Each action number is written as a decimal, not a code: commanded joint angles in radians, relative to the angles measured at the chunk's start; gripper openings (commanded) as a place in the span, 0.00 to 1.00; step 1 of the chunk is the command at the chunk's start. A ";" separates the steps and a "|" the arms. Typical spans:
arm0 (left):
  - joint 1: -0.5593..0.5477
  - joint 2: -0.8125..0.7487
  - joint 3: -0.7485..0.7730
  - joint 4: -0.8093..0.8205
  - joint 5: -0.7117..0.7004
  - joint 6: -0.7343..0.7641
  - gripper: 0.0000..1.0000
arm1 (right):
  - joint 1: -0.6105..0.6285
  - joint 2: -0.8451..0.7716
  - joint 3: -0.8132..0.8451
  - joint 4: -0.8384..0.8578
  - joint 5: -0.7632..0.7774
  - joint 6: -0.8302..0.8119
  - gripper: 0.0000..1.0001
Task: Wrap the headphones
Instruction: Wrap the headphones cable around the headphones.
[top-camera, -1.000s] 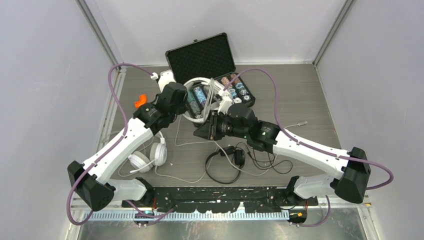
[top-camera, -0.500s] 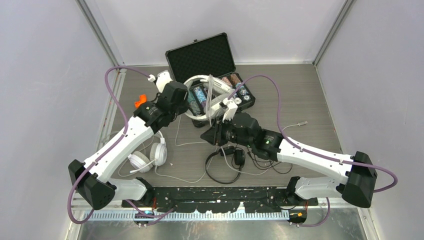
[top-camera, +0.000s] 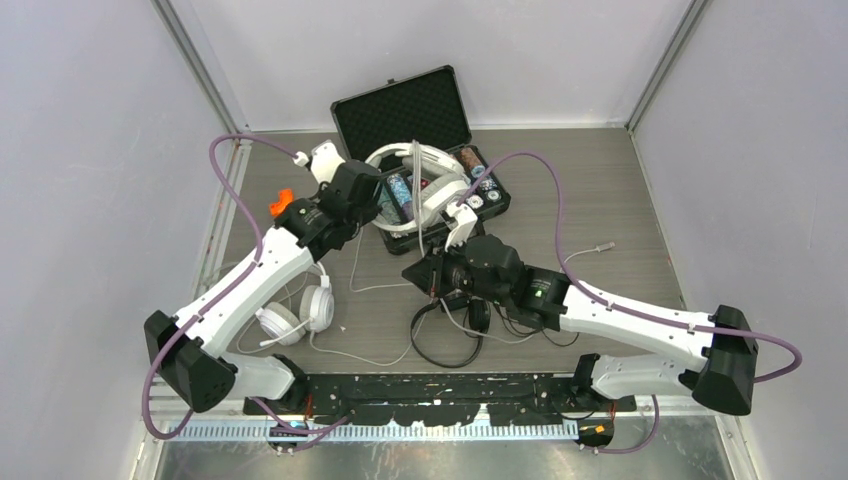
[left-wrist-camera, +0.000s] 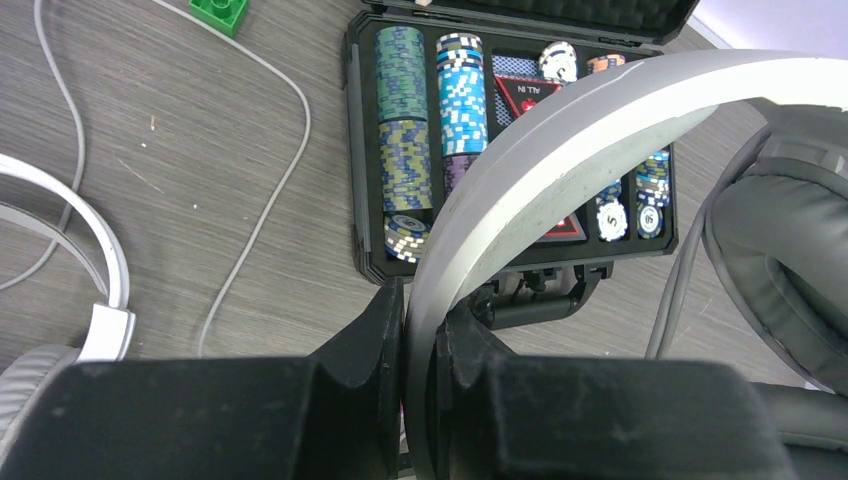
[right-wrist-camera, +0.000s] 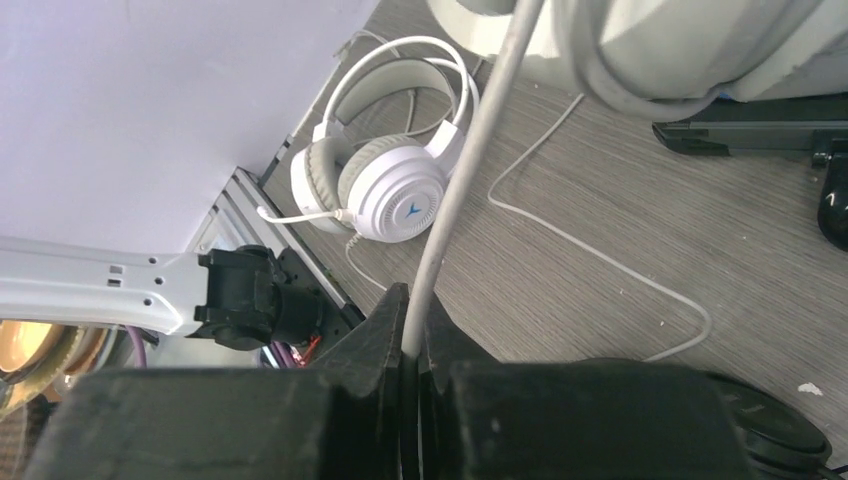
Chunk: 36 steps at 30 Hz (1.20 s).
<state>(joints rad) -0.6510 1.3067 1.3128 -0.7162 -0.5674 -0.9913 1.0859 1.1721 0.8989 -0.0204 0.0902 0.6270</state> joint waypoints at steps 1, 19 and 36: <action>-0.001 0.002 0.067 0.090 -0.049 -0.104 0.00 | 0.025 -0.036 0.033 0.041 0.070 -0.032 0.08; 0.000 -0.003 0.076 0.078 0.004 -0.176 0.00 | 0.032 -0.039 -0.028 -0.020 0.160 -0.090 0.16; 0.001 -0.039 0.105 0.069 0.065 -0.169 0.00 | 0.030 -0.100 -0.311 0.232 0.168 -0.202 0.25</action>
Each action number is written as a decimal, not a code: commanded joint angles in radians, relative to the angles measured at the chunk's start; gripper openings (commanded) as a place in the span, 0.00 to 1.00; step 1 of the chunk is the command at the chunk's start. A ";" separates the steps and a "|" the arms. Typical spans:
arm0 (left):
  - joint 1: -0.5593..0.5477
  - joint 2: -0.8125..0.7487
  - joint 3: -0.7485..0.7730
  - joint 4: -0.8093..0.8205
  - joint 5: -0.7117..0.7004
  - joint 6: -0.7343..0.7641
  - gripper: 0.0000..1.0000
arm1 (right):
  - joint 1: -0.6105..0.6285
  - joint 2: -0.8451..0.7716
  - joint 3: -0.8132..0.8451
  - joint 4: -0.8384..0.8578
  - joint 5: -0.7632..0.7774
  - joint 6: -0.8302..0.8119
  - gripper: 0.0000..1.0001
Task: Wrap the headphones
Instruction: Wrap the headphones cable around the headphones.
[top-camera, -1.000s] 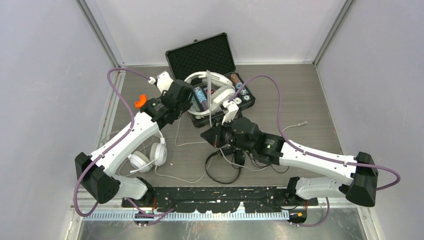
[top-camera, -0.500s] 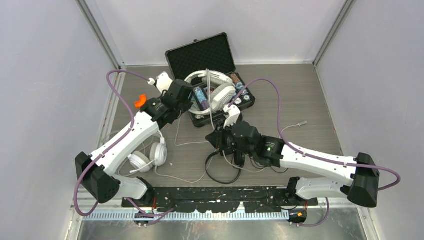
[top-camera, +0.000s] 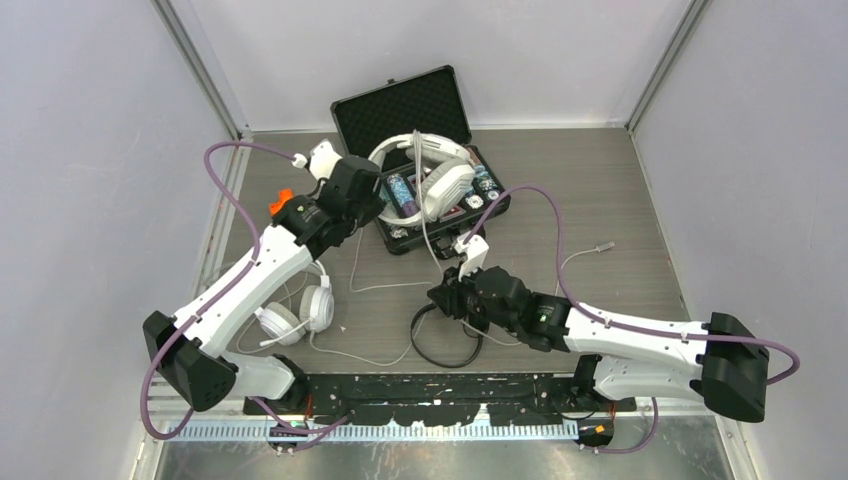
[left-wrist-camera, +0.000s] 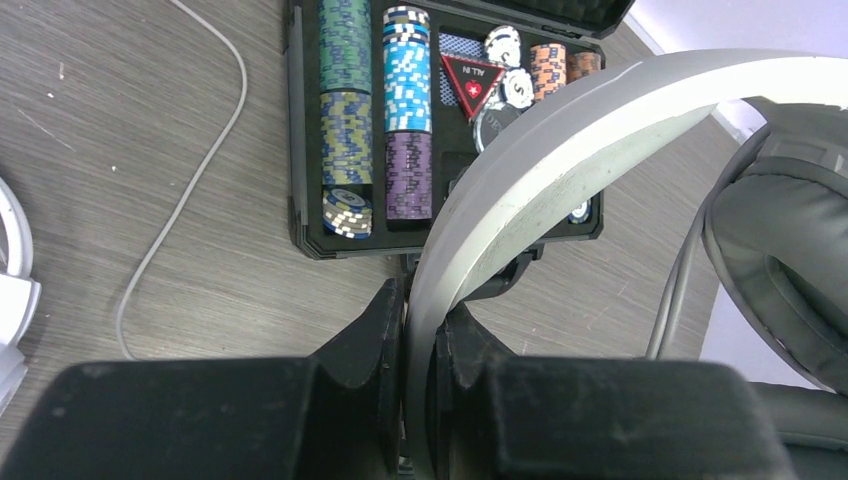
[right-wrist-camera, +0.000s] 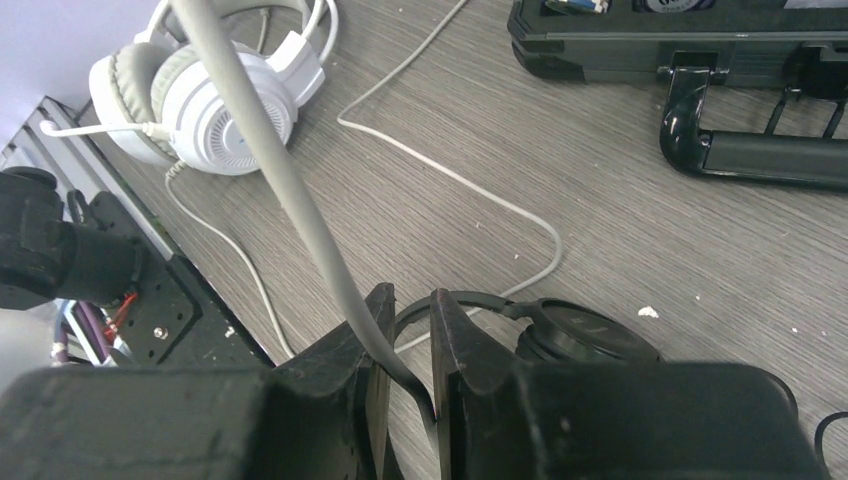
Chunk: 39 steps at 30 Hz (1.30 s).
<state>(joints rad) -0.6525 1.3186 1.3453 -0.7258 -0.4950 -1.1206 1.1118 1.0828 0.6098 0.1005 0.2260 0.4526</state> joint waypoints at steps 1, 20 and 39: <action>0.002 -0.051 0.075 0.076 -0.007 -0.038 0.00 | 0.004 -0.006 -0.031 0.120 0.030 -0.027 0.26; 0.039 -0.078 0.088 0.060 0.086 -0.048 0.00 | -0.031 0.018 -0.227 0.309 0.043 -0.025 0.25; 0.189 -0.182 -0.031 0.192 0.704 0.362 0.00 | -0.248 -0.240 -0.202 0.144 0.017 0.016 0.00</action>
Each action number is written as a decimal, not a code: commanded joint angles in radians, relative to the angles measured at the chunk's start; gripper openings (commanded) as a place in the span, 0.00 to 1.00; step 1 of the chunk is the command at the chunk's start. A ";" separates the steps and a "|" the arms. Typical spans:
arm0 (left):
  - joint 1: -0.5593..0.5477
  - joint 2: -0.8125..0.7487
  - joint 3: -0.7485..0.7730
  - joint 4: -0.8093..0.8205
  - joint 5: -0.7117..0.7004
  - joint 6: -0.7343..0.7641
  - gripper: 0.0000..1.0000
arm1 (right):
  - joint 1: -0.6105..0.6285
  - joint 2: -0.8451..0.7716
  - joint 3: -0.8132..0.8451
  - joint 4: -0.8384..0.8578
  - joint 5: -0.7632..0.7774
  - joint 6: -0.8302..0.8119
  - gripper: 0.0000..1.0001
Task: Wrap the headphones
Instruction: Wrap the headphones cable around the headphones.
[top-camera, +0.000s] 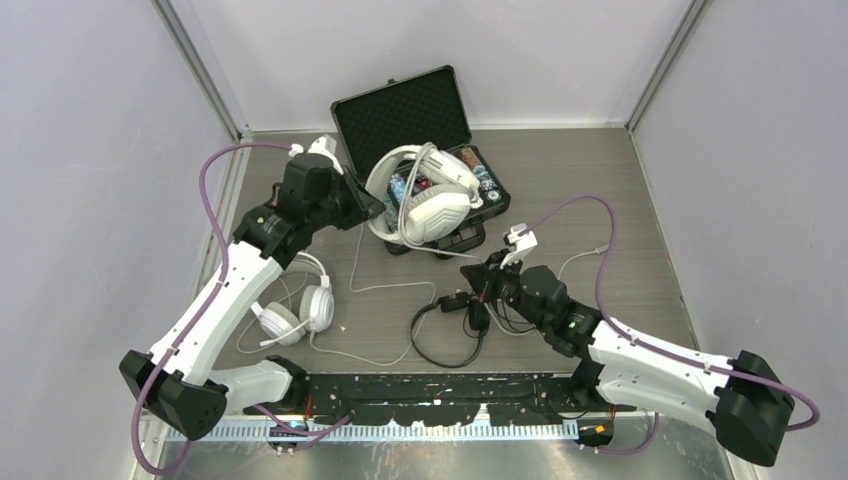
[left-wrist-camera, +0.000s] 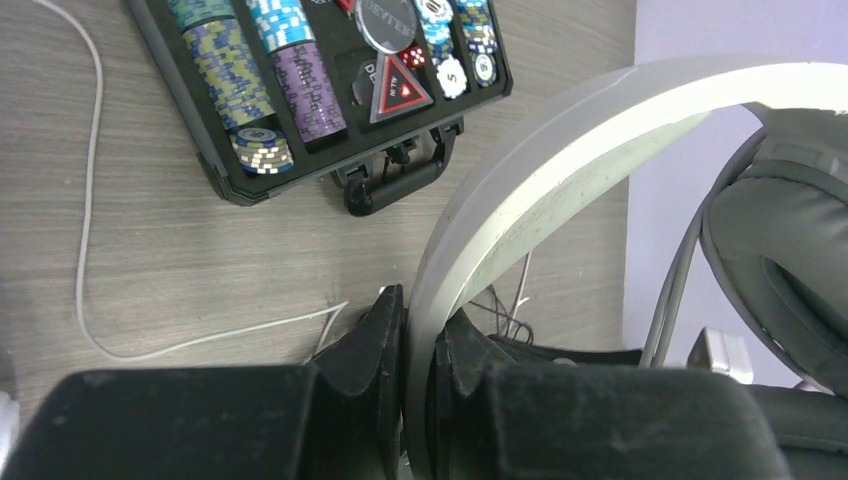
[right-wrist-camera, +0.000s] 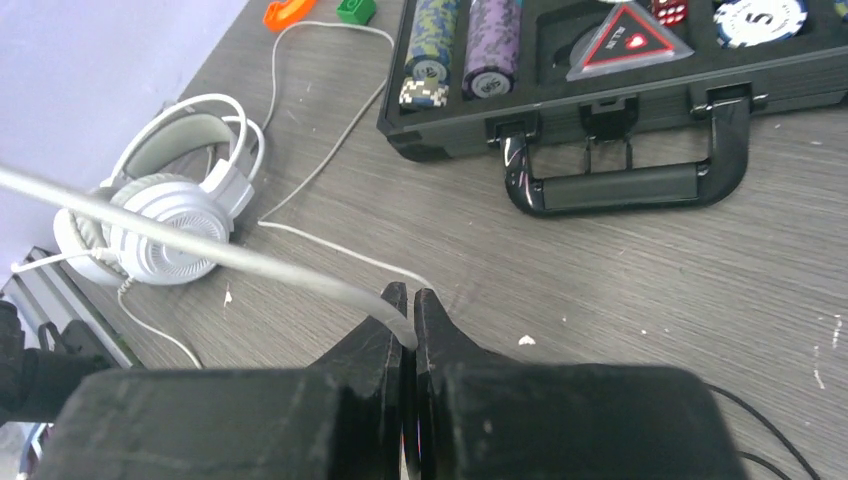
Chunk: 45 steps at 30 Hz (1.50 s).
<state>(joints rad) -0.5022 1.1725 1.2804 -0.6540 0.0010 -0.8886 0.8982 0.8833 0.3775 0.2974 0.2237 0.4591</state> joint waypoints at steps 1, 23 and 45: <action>0.045 -0.030 0.040 0.120 0.247 0.156 0.00 | -0.047 -0.046 0.038 -0.068 0.021 0.007 0.00; 0.077 -0.006 -0.029 0.179 0.661 0.825 0.00 | -0.130 -0.039 0.301 -0.416 -0.294 0.098 0.00; 0.065 -0.070 -0.099 -0.037 0.842 1.775 0.00 | -0.131 -0.063 0.341 -0.512 -0.616 0.255 0.00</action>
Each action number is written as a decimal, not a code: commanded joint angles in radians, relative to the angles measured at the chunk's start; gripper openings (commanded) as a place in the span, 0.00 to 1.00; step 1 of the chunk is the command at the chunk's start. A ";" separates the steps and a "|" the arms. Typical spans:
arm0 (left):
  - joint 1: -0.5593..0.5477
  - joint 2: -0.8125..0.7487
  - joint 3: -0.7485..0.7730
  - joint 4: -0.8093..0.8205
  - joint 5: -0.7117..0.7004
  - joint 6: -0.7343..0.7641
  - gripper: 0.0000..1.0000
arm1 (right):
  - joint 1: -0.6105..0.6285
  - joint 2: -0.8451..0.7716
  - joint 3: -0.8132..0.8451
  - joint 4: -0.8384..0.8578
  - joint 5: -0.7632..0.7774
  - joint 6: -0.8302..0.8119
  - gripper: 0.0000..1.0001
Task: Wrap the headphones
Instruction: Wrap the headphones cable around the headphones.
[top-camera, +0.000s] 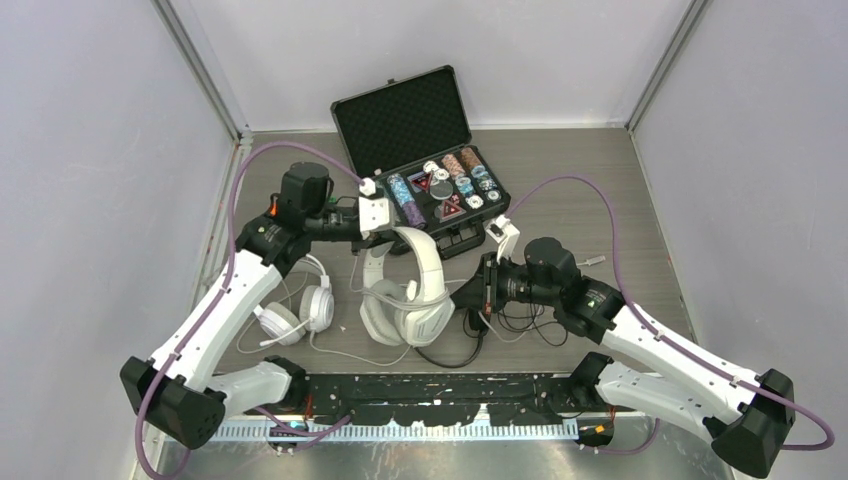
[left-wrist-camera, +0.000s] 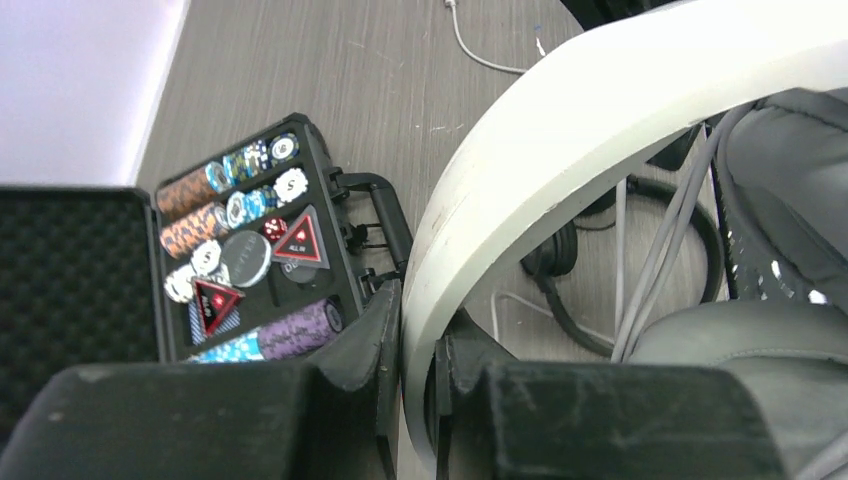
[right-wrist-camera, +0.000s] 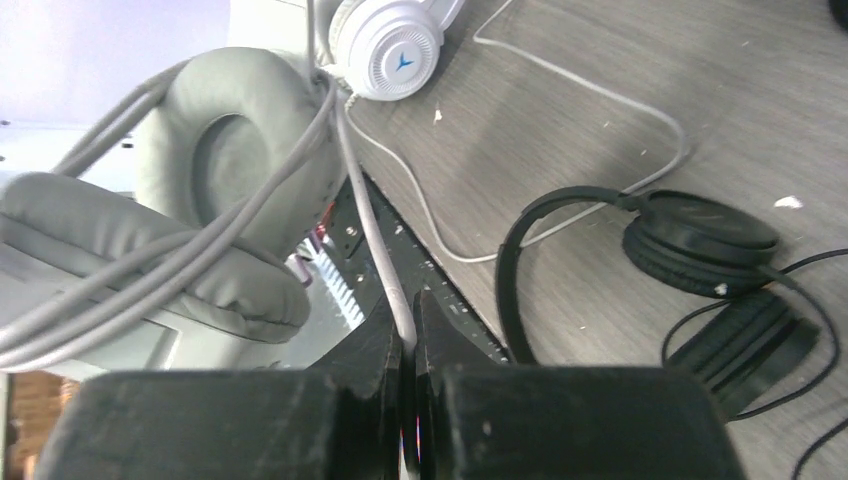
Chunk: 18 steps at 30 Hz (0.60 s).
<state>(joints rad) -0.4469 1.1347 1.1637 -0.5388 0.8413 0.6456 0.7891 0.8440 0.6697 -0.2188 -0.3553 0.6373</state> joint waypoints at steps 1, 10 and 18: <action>0.003 -0.030 0.023 -0.158 -0.026 0.261 0.00 | -0.022 -0.019 0.048 0.013 -0.065 0.099 0.00; -0.032 -0.058 0.004 -0.081 -0.219 0.281 0.00 | -0.021 -0.034 0.017 0.152 -0.170 0.232 0.00; -0.033 -0.068 -0.025 -0.020 -0.317 0.253 0.00 | -0.021 -0.011 0.008 0.163 -0.234 0.260 0.04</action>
<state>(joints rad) -0.5030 1.0798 1.1664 -0.5640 0.7166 0.8436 0.7765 0.8555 0.6689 -0.1257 -0.5224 0.8688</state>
